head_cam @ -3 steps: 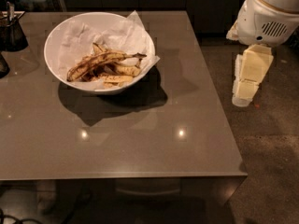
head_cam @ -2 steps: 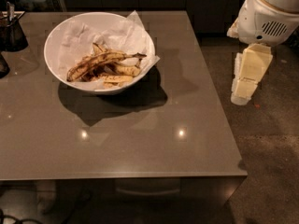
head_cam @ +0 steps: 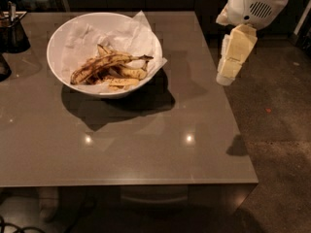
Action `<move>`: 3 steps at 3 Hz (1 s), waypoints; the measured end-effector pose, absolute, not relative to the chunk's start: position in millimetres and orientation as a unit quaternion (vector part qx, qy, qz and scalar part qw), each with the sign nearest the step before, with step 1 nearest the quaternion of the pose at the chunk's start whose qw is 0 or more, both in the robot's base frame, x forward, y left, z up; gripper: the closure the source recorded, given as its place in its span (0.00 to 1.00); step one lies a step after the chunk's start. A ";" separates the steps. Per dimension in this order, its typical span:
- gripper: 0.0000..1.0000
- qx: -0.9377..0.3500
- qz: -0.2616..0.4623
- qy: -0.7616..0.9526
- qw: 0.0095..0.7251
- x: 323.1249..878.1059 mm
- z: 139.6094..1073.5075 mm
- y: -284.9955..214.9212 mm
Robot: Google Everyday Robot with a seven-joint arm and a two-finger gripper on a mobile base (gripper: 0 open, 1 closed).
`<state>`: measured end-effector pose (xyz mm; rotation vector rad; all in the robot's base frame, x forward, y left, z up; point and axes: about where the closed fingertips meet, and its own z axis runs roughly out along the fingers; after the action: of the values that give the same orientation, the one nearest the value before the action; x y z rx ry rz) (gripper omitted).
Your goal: Pick banana from white bowl
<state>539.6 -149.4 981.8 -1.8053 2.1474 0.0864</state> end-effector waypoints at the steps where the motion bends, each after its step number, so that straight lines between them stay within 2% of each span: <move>1: 0.00 -0.664 0.010 0.729 0.166 563.3 995.9 -123.6; 3: 0.00 -0.653 0.008 0.732 0.195 581.7 1001.0 -108.9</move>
Offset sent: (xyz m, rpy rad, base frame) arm 0.0195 0.0212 0.0118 -0.0331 -0.0280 0.0582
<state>581.7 -108.9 1001.0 -1.8304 2.0522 0.0235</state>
